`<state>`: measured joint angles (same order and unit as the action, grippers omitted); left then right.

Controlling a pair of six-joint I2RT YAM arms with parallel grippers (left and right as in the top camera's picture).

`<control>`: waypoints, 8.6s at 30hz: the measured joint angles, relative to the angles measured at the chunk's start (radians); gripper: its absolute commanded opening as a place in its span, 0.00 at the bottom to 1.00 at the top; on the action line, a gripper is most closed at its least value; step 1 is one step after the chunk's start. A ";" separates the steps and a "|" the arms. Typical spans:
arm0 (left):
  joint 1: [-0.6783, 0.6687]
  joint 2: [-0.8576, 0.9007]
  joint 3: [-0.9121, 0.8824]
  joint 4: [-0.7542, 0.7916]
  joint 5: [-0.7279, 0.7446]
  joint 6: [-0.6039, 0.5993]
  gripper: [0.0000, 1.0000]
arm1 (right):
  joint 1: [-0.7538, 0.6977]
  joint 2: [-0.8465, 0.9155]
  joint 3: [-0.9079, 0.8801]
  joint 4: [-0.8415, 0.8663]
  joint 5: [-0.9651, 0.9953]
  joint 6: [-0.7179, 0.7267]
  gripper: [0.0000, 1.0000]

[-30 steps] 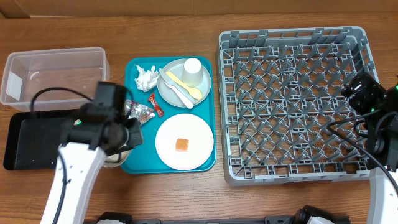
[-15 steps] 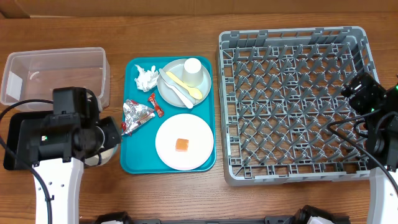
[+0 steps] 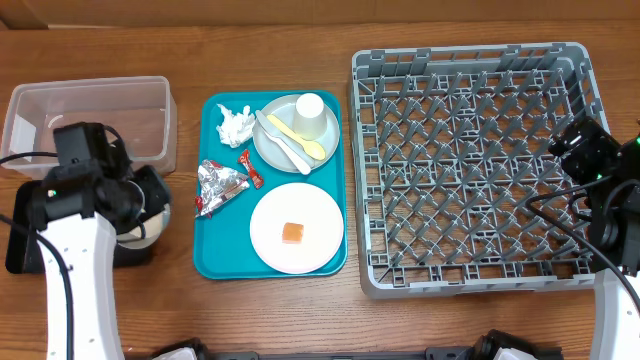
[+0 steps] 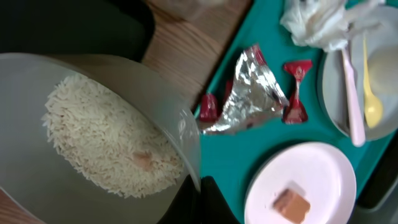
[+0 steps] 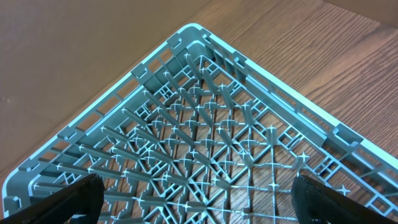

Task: Sort waste into correct bins and load items into the dishwasher rack
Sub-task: 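Carry the white bowl with the left gripper over the black tray, then tilt the white bowl with the left gripper, pouring rice onto the black tray, then carry the emptied white bowl with the left gripper over the grey rack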

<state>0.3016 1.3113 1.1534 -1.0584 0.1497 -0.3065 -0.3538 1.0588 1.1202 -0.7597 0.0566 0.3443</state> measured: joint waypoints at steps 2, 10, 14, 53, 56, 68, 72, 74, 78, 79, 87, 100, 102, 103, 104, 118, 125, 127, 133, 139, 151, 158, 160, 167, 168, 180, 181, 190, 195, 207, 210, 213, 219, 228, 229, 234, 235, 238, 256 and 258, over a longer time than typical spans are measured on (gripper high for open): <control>0.031 0.017 0.000 0.031 0.012 0.000 0.04 | 0.000 0.000 0.000 0.000 0.000 0.000 1.00; 0.177 0.023 0.000 0.080 0.122 0.029 0.04 | 0.000 0.000 0.000 0.000 0.000 0.000 1.00; 0.257 0.023 0.000 0.087 0.210 0.083 0.04 | 0.000 0.000 0.000 0.000 0.000 0.000 1.00; 0.519 0.177 -0.075 0.393 0.689 0.233 0.04 | 0.000 0.000 0.000 0.000 0.000 0.000 1.00; 0.519 0.180 -0.082 0.384 0.697 0.240 0.04 | 0.000 0.000 0.000 0.000 0.000 0.000 1.00; 0.519 0.182 -0.150 0.383 0.745 0.319 0.04 | 0.000 0.000 0.000 0.000 0.000 0.000 1.00; 0.520 0.182 -0.170 0.391 0.756 0.340 0.04 | 0.000 0.000 0.000 0.000 0.000 0.000 1.00; 0.529 0.182 -0.172 0.377 0.765 0.344 0.04 | 0.000 0.000 0.000 0.000 0.000 0.000 1.00; 0.549 0.182 -0.177 0.381 0.773 0.351 0.04 | 0.000 0.000 0.000 0.000 0.000 0.000 1.00; 0.555 0.182 -0.178 0.377 0.783 0.356 0.04 | 0.000 0.000 0.000 0.000 0.000 0.000 1.00; 0.585 0.182 -0.188 0.401 0.888 0.404 0.04 | 0.000 0.000 0.000 0.000 0.000 0.000 1.00; 0.616 0.182 -0.208 0.451 0.974 0.456 0.04 | 0.000 0.000 0.000 0.000 0.000 0.000 1.00; 0.622 0.182 -0.210 0.454 1.019 0.475 0.04 | 0.000 0.000 0.000 0.000 0.000 0.000 1.00; 0.624 0.182 -0.211 0.453 1.043 0.483 0.04 | 0.000 0.000 0.000 -0.001 0.000 0.000 1.00; 0.626 0.182 -0.211 0.453 1.060 0.490 0.04 | 0.000 0.000 0.000 0.000 0.000 0.000 1.00; 0.630 0.182 -0.218 0.426 1.034 0.513 0.04 | 0.000 0.000 0.000 -0.001 0.000 0.000 1.00; 0.631 0.182 -0.225 0.425 1.081 0.527 0.04 | 0.000 0.000 0.000 0.000 0.000 0.000 1.00; 0.635 0.182 -0.232 0.417 1.087 0.529 0.04 | 0.000 0.000 0.000 0.000 0.000 0.000 1.00; 0.681 0.182 -0.235 0.390 1.106 0.550 0.04 | 0.000 0.000 0.000 0.000 0.000 0.000 1.00; 0.766 0.182 -0.235 0.357 1.159 0.573 0.04 | 0.000 0.000 0.000 -0.001 0.000 0.000 1.00; 0.792 0.182 -0.236 0.325 1.273 0.632 0.04 | 0.000 0.000 0.000 0.000 0.000 0.000 1.00; 0.792 0.182 -0.236 0.314 1.294 0.643 0.04 | 0.000 0.000 0.000 0.000 0.000 0.000 1.00; 0.792 0.182 -0.236 0.310 1.308 0.654 0.04 | 0.000 0.000 0.000 0.000 0.000 0.000 1.00; 0.796 0.182 -0.236 0.303 1.324 0.673 0.04 | 0.000 0.000 0.000 0.000 0.000 0.000 1.00; 0.797 0.182 -0.236 0.302 1.324 0.676 0.04 | 0.000 0.000 0.000 0.000 0.000 0.000 1.00; 0.800 0.182 -0.236 0.298 1.354 0.703 0.04 | 0.000 0.000 0.000 -0.001 0.000 0.000 1.00; 0.800 0.182 -0.236 0.298 1.354 0.703 0.04 | 0.000 0.000 0.000 -0.001 0.000 0.000 1.00; 0.800 0.182 -0.236 0.304 1.359 0.703 0.04 | 0.000 0.000 0.000 0.000 0.000 0.000 1.00; 0.800 0.182 -0.236 0.307 1.328 0.661 0.04 | 0.000 0.000 0.000 0.000 0.000 0.000 1.00; 0.796 0.154 -0.235 0.308 1.274 0.520 0.04 | 0.000 0.000 0.000 0.000 0.000 0.000 1.00; 0.766 0.094 -0.226 0.307 1.195 0.453 0.04 | 0.000 0.000 0.000 0.000 0.000 0.000 1.00; 0.690 0.010 -0.196 0.307 1.073 0.362 0.04 | 0.000 0.000 0.000 -0.001 0.000 0.000 1.00; 0.457 -0.146 -0.092 0.286 0.829 0.222 0.04 | 0.000 0.000 0.000 0.000 0.000 0.000 1.00; -0.034 -0.202 0.005 0.269 0.562 0.099 0.04 | 0.000 0.000 0.000 0.000 0.000 0.000 1.00; -0.101 -0.201 0.005 0.277 0.527 0.088 0.04 | 0.000 0.000 0.000 0.000 0.000 0.000 1.00; -0.413 -0.198 0.005 0.352 0.364 0.060 0.04 | 0.000 0.000 0.000 0.000 0.000 0.000 1.00; -0.475 -0.193 0.005 0.369 0.328 0.058 0.04 | 0.000 0.000 0.000 0.000 0.000 0.001 1.00; -0.649 -0.164 0.005 0.422 0.233 0.067 0.04 | 0.000 0.000 0.000 0.000 0.000 0.000 1.00; -0.876 0.216 0.011 1.195 0.537 -0.069 0.04 | 0.000 0.000 0.005 0.000 0.000 0.000 1.00; -0.876 0.267 0.013 1.292 0.620 -0.099 0.04 | 0.000 0.000 0.005 -0.001 0.000 0.000 1.00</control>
<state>-0.5747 1.5784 1.1660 0.2340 0.7692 -0.4057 -0.3538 1.0588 1.1255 -0.7605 0.0566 0.3443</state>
